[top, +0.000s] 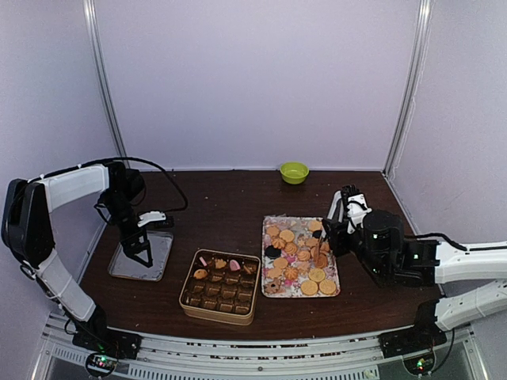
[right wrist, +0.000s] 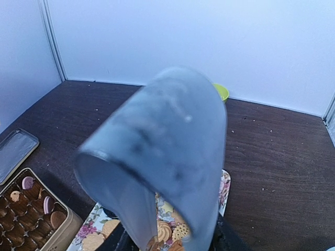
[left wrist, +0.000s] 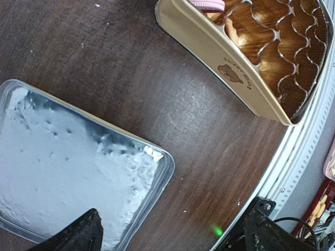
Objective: Pack the cookies
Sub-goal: Pick up the fake cookies from the plate, then place the fake cookies in the empty pocket of the box, then pick up the fake cookies from the plate.
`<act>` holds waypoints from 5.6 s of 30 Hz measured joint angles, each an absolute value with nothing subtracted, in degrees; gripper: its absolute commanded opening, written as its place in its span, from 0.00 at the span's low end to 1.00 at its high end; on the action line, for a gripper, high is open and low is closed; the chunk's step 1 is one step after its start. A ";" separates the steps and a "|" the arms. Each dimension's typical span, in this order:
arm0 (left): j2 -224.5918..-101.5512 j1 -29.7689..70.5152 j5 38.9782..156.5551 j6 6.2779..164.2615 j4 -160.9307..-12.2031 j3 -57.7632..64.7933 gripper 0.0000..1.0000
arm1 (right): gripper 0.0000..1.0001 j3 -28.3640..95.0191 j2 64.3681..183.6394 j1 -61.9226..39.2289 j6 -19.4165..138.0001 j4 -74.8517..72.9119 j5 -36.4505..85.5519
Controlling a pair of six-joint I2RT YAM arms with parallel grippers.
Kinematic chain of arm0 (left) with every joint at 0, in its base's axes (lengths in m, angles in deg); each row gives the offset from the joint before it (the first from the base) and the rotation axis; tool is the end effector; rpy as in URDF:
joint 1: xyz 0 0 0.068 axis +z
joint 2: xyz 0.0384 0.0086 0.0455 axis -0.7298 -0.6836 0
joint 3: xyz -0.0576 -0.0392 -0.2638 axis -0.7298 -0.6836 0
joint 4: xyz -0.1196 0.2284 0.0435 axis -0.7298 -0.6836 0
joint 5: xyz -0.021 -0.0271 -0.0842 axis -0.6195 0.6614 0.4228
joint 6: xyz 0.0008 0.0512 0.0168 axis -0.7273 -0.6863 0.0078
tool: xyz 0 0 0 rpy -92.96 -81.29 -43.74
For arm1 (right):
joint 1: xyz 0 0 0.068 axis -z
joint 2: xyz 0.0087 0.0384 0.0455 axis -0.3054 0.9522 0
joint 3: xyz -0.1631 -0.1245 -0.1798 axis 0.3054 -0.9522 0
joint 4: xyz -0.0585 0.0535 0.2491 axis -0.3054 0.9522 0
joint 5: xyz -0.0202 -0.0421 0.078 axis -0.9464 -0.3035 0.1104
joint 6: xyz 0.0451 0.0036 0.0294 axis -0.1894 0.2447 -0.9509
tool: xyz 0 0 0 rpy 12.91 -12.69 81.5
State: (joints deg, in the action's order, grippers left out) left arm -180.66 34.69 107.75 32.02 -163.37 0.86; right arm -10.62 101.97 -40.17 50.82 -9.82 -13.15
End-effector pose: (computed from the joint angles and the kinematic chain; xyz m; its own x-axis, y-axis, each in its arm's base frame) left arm 0.2587 -0.0672 0.2278 -0.6185 0.7795 -0.0997 0.7604 0.5617 -0.3261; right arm 0.1362 0.1841 0.2462 -0.2946 -0.0408 -0.9547 -0.4197 0.9031 0.0909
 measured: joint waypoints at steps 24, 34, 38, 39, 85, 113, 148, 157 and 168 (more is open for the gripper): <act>-180.70 34.69 107.72 32.02 -163.76 1.12 0.97 | 0.41 -10.73 112.07 -34.01 52.83 -20.42 -8.59; -180.70 34.69 107.72 32.02 -163.78 1.12 0.97 | 0.36 -15.06 108.53 -33.94 51.60 -21.09 -7.45; -180.70 34.69 107.75 32.04 -163.78 1.15 0.97 | 0.29 -16.24 106.56 -33.94 50.86 -20.55 -7.03; -180.70 34.69 107.75 32.02 -163.78 1.15 0.97 | 0.28 -16.40 106.28 -33.94 50.84 -20.40 -6.95; -180.68 34.69 107.18 32.06 -163.96 1.43 0.98 | 0.26 31.49 144.87 -55.10 61.79 -19.00 12.33; -180.57 34.69 107.24 32.06 -163.93 1.28 0.98 | 0.42 31.58 147.78 -53.42 61.61 -20.50 11.02; -180.57 34.69 107.96 32.04 -163.91 1.28 0.97 | 0.43 -0.11 122.32 -48.11 56.41 -22.17 -7.41; -180.57 34.69 107.96 32.06 -163.91 1.28 0.97 | 0.44 -3.48 121.95 -47.23 53.92 -21.66 -9.11; -180.57 34.69 107.94 32.06 -163.96 1.32 0.97 | 0.42 -3.48 121.82 -45.62 53.88 -22.78 -9.05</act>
